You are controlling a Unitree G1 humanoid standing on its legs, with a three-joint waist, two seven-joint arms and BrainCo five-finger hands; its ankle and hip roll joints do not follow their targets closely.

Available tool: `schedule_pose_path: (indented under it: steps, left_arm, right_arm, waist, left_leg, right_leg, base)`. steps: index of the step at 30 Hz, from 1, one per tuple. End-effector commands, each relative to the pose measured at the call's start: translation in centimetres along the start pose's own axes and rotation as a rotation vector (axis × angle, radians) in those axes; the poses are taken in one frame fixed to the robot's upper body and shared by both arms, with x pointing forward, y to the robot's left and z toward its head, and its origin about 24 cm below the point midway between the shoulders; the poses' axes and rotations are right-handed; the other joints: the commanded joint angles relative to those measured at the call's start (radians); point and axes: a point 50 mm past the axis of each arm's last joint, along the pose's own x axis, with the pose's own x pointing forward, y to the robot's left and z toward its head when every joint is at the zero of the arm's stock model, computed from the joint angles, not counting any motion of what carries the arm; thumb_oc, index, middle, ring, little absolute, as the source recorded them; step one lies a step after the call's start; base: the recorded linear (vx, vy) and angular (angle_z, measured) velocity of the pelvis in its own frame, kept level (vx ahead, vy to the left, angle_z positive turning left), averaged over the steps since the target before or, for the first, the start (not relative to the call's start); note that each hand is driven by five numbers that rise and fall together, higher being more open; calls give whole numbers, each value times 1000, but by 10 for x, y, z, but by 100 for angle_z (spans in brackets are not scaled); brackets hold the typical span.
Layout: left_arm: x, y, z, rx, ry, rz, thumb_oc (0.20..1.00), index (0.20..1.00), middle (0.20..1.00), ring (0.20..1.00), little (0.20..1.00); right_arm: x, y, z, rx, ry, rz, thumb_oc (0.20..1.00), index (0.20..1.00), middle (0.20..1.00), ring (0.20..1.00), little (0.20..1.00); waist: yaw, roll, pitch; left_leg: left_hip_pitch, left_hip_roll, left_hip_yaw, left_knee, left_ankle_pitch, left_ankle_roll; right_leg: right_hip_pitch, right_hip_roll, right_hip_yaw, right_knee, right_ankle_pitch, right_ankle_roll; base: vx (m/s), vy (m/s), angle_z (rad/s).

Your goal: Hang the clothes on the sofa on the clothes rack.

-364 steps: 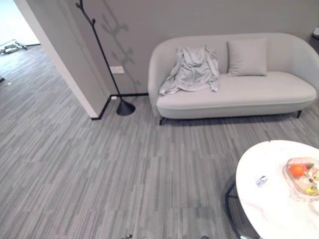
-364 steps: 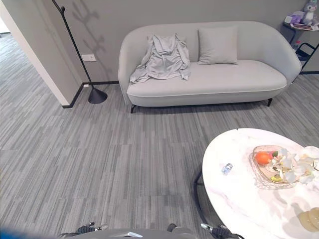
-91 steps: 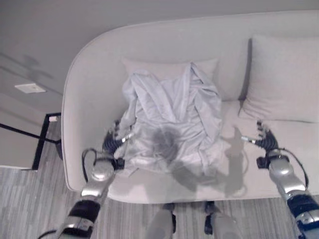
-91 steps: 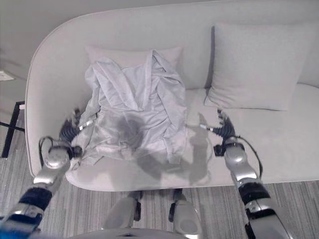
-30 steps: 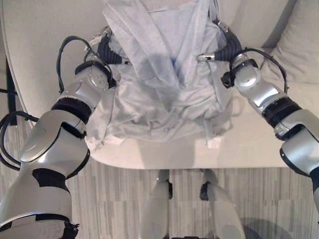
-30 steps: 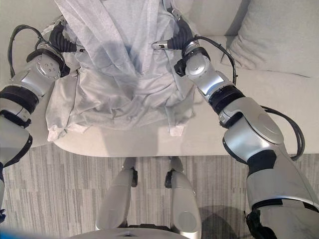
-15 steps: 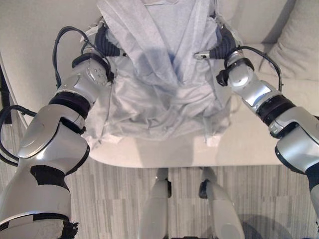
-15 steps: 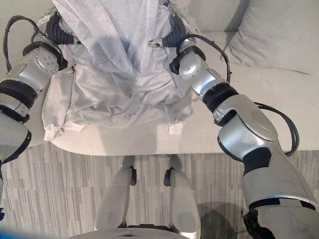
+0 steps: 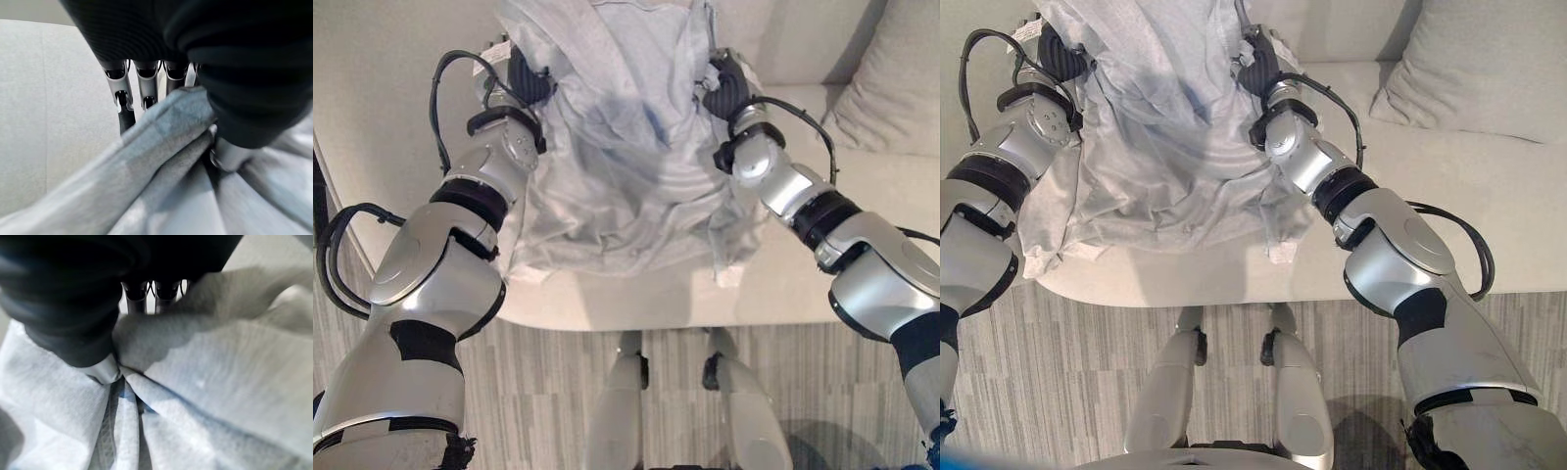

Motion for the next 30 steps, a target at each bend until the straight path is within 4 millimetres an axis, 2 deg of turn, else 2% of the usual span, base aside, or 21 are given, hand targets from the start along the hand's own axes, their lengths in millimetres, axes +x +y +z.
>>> schedule_pose_path:
  steps: [1, 7, 11, 17, 19, 20, 22, 23, 27, 28, 29, 30]
  left_arm:
    - [26, 55, 38, -102, -61, 237, 200, 200, 200, 200, 200]
    - [25, 55, 50, -162, -84, 284, 200, 200, 200, 200, 200]
    - [19, 57, 84, -288, -178, 395, 200, 200, 200, 200, 200]
    - [9, 66, 105, -371, -276, 496, 200, 200, 200, 200, 200]
    - [7, 67, 108, -390, -292, 505, 200, 200, 200, 200, 200]
    - [3, 65, 108, -402, -314, 506, 200, 200, 200, 200, 200]
    - [3, 64, 108, -402, -312, 504, 200, 200, 200, 200, 200]
    - [-5, 58, 104, -436, -329, 491, 200, 200, 200, 200, 200]
    - [-17, 51, 94, -483, -341, 474, 200, 200, 200, 200, 200]
    - [-18, 50, 93, -483, -339, 471, 200, 200, 200, 200, 200]
    - [-24, 46, 84, -491, -330, 460, 200, 200, 200, 200, 200]
    - [-24, 46, 84, -491, -329, 460, 200, 200, 200, 200, 200]
  right_arm:
    - [11, -7, 44, 96, -140, -87, 200, 200, 200, 200, 200]
    - [10, -15, 54, 136, -183, -166, 200, 200, 200, 200, 200]
    - [8, -35, 72, 160, -287, -366, 200, 200, 200, 200, 200]
    - [0, -49, 86, 156, -384, -502, 200, 200, 200, 200, 200]
    - [-3, -50, 84, 148, -386, -515, 200, 200, 200, 200, 200]
    - [-6, -51, 82, 132, -400, -522, 200, 200, 200, 200, 200]
    - [-7, -50, 81, 131, -398, -520, 200, 200, 200, 200, 200]
    - [-15, -48, 72, 138, -399, -514, 200, 200, 200, 200, 200]
    - [-26, -47, 55, 123, -385, -480, 200, 200, 200, 200, 200]
    - [-27, -46, 54, 123, -383, -476, 200, 200, 200, 200, 200]
    - [-32, -45, 41, 132, -351, -455, 200, 200, 200, 200, 200]
    - [-32, -45, 41, 132, -350, -454, 200, 200, 200, 200, 200]
  waist:
    - [11, -68, 37]
    - [11, -62, 28]
    - [20, -39, 1]
    - [25, -26, -62]
    - [26, -24, -77]
    - [27, -25, -104]
    - [27, -24, -103]
    - [29, -23, -153]
    - [36, -21, -233]
    - [36, -19, -233]
    - [42, -17, -271]
    - [41, -17, -271]
  left_leg:
    - [44, -59, 26, 10, -58, -8]
    - [49, -63, 23, 10, -59, -5]
    - [81, -66, 15, 10, -75, -5]
    - [147, -66, 18, 10, -101, -2]
    - [166, -65, 20, 10, -108, -1]
    - [194, -63, 21, 10, -117, 0]
    - [199, -63, 21, 10, -118, 0]
    - [258, -56, 24, 10, -137, -1]
    - [337, -41, 25, 10, -159, -5]
    - [341, -40, 24, 10, -161, -5]
    - [375, -31, 17, 10, -169, -7]
    - [376, -31, 16, 10, -169, -8]
  right_leg:
    - [-1, -57, 66, 12, 18, 138]
    - [6, -61, 67, 12, 15, 138]
    - [38, -64, 70, 12, -5, 137]
    - [107, -72, 71, 12, -28, 135]
    - [128, -74, 70, 12, -35, 134]
    - [156, -75, 68, 12, -46, 130]
    - [161, -75, 67, 12, -48, 130]
    - [215, -74, 61, 12, -68, 122]
    - [297, -66, 49, 13, -106, 110]
    - [302, -65, 48, 13, -107, 109]
    - [342, -58, 43, 14, -125, 103]
    - [343, -58, 42, 14, -125, 103]
  base:
    - [0, 0, 0]
    - [0, 0, 0]
    - [1, -11, 1]
    - [9, -9, 0]
    - [59, -31, -1]
    - [46, -33, 0]
    - [84, -53, 1]
    - [160, -97, 2]
    - [143, -105, 10]
    - [137, -121, -1]
    - [83, -85, 1]
    - [142, -185, -1]
